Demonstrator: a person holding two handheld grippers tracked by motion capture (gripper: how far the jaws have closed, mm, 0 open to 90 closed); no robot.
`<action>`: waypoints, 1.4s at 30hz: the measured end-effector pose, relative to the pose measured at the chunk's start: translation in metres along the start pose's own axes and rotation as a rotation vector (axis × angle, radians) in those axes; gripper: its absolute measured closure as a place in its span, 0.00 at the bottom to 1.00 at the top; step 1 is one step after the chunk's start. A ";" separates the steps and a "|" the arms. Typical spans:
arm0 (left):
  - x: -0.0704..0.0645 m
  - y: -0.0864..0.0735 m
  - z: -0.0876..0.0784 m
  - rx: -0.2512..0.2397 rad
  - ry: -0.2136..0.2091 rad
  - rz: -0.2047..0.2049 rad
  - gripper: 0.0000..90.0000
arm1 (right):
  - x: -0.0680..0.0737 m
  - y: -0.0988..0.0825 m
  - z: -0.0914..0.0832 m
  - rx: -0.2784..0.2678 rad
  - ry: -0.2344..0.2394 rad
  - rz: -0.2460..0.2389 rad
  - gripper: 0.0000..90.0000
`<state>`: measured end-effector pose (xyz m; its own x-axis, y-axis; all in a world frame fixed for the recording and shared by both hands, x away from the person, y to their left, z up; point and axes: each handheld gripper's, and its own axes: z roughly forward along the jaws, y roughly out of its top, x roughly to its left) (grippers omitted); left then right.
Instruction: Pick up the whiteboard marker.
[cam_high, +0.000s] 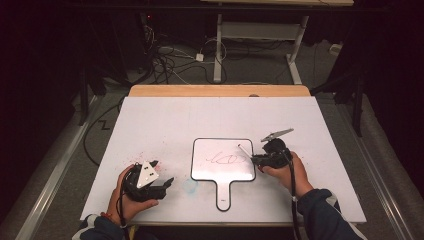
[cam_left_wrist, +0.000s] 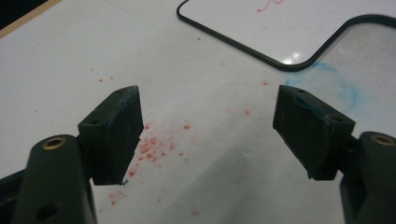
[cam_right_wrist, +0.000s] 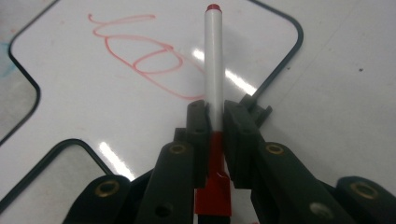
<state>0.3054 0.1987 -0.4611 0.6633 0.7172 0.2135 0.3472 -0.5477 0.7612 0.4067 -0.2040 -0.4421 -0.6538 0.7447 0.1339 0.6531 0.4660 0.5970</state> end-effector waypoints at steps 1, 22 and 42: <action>0.000 0.001 0.000 0.002 -0.011 -0.018 0.26 | 0.001 0.000 -0.003 -0.018 0.006 -0.005 0.91; -0.016 0.089 0.029 -0.242 -0.334 -0.212 0.43 | 0.050 0.003 -0.033 -0.326 0.105 -0.184 0.91; -0.030 0.115 0.054 -0.307 -0.516 -0.375 0.66 | 0.076 -0.002 -0.023 -0.368 0.140 -0.301 0.91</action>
<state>0.3613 0.0913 -0.4129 0.7913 0.4968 -0.3564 0.4614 -0.1029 0.8812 0.3475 -0.1593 -0.4148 -0.8542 0.5199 0.0030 0.2659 0.4318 0.8619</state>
